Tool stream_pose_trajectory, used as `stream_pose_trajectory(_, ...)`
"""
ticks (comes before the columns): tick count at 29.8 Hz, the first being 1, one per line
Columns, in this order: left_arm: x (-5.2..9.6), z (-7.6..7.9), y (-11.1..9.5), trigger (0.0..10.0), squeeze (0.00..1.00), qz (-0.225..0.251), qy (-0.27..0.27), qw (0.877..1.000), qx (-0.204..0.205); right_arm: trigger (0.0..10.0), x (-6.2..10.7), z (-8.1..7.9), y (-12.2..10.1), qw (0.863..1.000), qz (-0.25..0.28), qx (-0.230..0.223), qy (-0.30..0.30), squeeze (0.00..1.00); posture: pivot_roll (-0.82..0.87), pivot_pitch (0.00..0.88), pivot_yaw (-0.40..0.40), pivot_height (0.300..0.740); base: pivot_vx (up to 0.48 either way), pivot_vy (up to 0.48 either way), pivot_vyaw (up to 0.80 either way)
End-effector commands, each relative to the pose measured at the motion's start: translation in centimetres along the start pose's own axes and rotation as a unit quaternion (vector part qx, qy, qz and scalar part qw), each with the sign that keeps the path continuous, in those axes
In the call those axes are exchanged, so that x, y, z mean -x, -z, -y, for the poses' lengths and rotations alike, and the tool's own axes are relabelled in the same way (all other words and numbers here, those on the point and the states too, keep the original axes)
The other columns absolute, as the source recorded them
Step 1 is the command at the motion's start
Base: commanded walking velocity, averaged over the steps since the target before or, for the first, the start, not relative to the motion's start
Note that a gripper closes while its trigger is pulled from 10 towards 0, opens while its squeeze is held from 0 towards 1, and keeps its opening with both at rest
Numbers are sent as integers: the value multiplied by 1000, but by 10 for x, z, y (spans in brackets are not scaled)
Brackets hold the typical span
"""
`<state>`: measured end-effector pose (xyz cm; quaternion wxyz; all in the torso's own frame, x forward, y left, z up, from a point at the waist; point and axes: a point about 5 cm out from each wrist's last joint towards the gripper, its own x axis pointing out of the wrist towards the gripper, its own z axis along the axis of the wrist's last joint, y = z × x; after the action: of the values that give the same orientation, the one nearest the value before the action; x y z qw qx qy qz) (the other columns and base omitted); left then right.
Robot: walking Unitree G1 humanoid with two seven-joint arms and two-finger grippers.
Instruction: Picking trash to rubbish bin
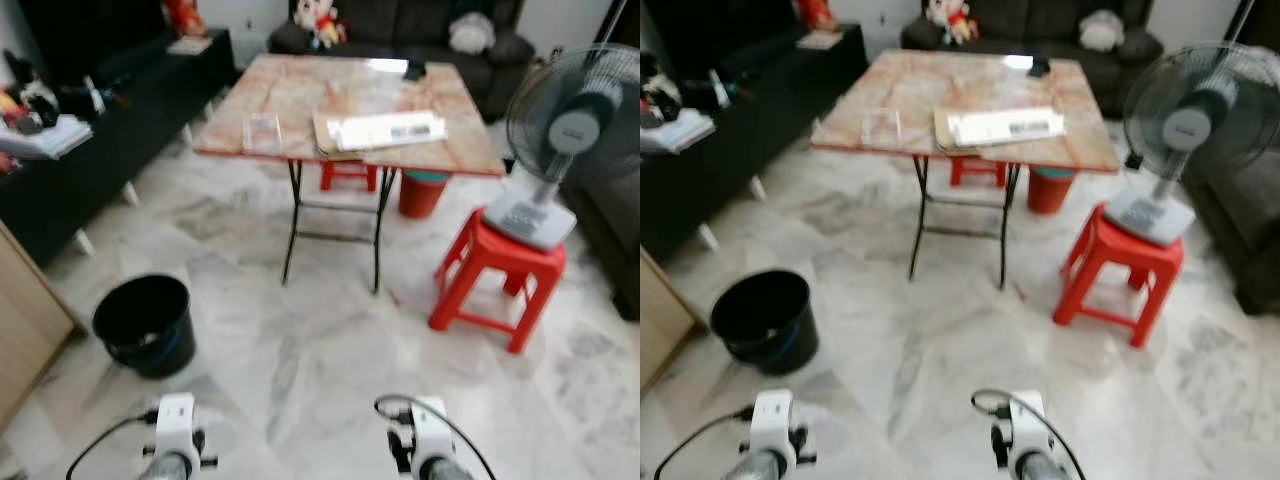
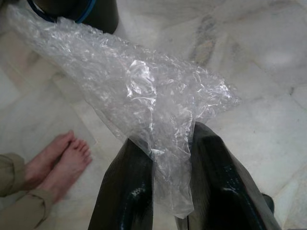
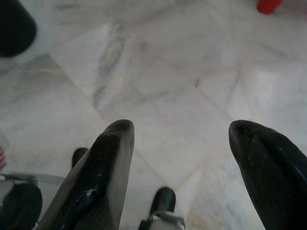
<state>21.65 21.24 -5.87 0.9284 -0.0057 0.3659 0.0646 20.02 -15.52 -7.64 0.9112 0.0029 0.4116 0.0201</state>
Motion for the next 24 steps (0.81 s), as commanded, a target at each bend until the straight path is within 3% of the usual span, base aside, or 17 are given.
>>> stream_pose_trajectory(1, 1, -4, 3, 10000, 0, -4, -8, 1000, -11, 10000, 0, 0, -1, 1000, 1, -10, 2, 0, -19, 0, -15, 740, 0, 0, 0)
stream_pose_trajectory(10, 2, -9, 3, 10000, 0, -5, -18, 1000, -17, 10000, 1, 1, 3, 1000, -2, 4, 7, 0, -19, 0, 0, 740, 107, 0, 0)
stream_pose_trajectory(16, 2, -12, 3, 10000, 0, -4, -21, 1000, -19, 10000, 1, -2, 4, 1000, -5, 1, 5, 0, -14, 0, 6, 740, 53, 0, 800)
stream_pose_trajectory(24, 3, -17, 5, 10000, 0, -6, -26, 999, -19, 10000, 0, -3, 3, 1000, -5, 0, 7, 0, -15, 0, 17, 740, 30, 0, 0)
